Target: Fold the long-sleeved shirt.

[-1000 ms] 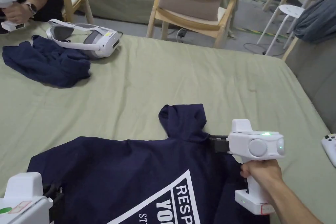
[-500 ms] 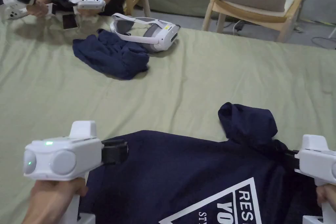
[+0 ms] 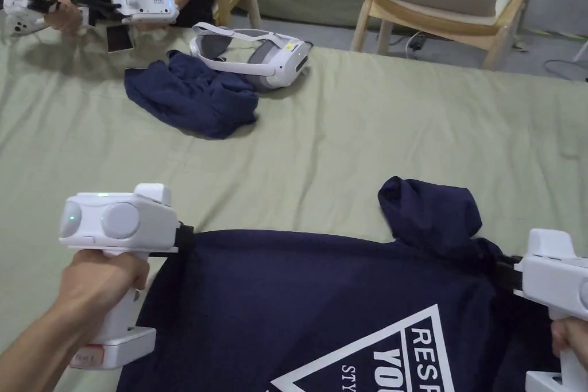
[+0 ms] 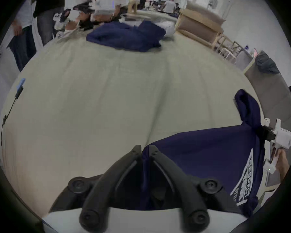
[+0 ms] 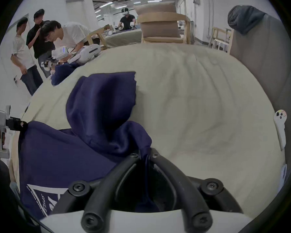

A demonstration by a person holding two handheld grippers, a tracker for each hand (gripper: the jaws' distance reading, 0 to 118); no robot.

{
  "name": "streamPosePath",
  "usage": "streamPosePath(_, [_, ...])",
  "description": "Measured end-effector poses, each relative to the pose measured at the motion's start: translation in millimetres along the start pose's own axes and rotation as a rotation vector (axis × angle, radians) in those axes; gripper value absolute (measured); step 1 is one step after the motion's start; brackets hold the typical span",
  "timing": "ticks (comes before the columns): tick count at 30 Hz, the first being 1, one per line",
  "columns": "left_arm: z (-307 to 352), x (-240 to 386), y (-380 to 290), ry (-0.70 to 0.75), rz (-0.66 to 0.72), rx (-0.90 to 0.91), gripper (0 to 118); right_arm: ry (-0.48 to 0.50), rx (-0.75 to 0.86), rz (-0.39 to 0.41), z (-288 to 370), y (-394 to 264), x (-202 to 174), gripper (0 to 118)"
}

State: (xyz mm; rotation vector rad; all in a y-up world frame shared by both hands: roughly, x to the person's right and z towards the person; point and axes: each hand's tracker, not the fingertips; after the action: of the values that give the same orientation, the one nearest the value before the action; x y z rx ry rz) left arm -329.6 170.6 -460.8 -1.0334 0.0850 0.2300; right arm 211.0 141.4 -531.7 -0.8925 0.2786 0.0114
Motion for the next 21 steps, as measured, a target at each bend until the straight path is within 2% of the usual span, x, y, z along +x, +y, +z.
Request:
streamPosePath(2, [22.5,0.8,-4.6,-0.077,0.031,0.066,10,-0.018,0.073,0.001,23.4,1.7,-5.2,4])
streamPosePath(4, [51.2,4.5,-11.7,-0.071,-0.002,0.154,9,0.039,0.156,-0.021,55.0,2.7,-6.6,4])
streamPosePath(8, [109.2,9.0,-25.6,-0.119,0.020,0.298,9,0.040,0.258,0.010,116.4,5.1,-10.2,4])
streamPosePath(17, [277.4,18.3,-12.0,-0.229,-0.011,0.649,9,0.095,0.542,-0.005,302.5,41.8,-23.3,4])
streamPosePath(21, [355.8,28.5,21.4,-0.254,-0.046,0.761,9,0.099,0.650,0.060,392.8,83.6,-37.6,4])
